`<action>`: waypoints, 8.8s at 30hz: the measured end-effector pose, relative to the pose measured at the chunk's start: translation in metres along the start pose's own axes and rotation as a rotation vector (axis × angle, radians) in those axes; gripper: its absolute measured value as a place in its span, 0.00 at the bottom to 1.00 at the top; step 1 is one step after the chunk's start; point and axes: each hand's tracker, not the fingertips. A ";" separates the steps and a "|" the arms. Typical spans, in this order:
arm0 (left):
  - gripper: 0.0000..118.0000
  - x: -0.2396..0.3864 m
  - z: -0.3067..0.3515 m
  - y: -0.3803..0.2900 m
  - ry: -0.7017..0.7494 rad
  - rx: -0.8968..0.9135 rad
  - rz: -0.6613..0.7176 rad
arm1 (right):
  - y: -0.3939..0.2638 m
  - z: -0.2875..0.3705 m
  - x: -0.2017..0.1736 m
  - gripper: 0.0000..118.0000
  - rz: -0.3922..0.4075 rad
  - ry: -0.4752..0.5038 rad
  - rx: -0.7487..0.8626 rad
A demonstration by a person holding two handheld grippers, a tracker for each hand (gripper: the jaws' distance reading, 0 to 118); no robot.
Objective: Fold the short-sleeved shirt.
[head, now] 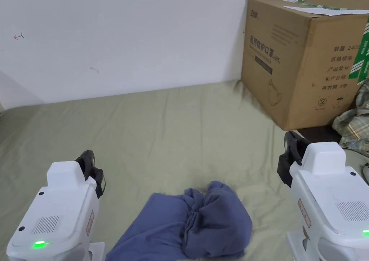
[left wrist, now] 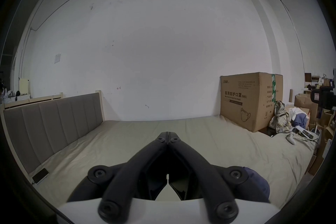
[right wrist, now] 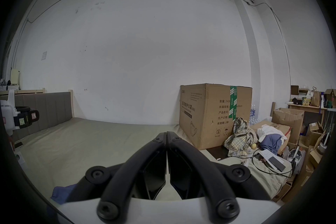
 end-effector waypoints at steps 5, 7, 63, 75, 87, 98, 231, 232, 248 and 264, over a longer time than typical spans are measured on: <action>0.00 -0.003 -0.006 0.000 0.002 -0.057 -0.008 | -0.002 -0.002 -0.001 0.00 0.003 0.006 -0.005; 0.00 -0.007 -0.012 -0.004 -0.010 -0.171 0.018 | -0.002 -0.002 -0.002 0.00 0.002 0.007 -0.007; 0.01 -0.016 -0.042 -0.157 -0.113 -0.795 0.175 | -0.199 -0.289 -0.016 0.62 -0.026 0.227 -0.935; 0.01 -0.016 -0.041 -0.161 -0.128 -0.809 0.157 | -0.223 -0.283 -0.048 0.03 0.068 0.318 -1.001; 0.01 -0.030 -0.046 -0.124 -0.131 -0.709 0.343 | -0.101 -0.205 0.055 0.03 -0.073 0.223 -0.703; 0.01 -0.062 -0.120 -0.001 -0.109 -0.489 0.437 | 0.021 -0.178 0.138 0.03 -0.116 0.060 -0.473; 0.65 -0.036 -0.295 -0.116 -0.062 -0.773 0.152 | -0.080 -0.099 0.016 0.00 0.021 -0.088 -0.337; 0.84 -0.037 -0.309 -0.124 -0.048 -0.801 0.155 | -0.084 -0.104 0.017 0.00 0.021 -0.089 -0.349; 0.02 -0.019 -0.394 -0.188 -0.039 -0.971 -0.018 | -0.128 -0.180 0.034 0.00 -0.035 -0.086 -0.528; 0.00 -0.032 -0.322 -0.105 -0.137 -0.734 0.068 | -0.241 -0.305 0.057 0.24 -0.076 -0.077 -1.057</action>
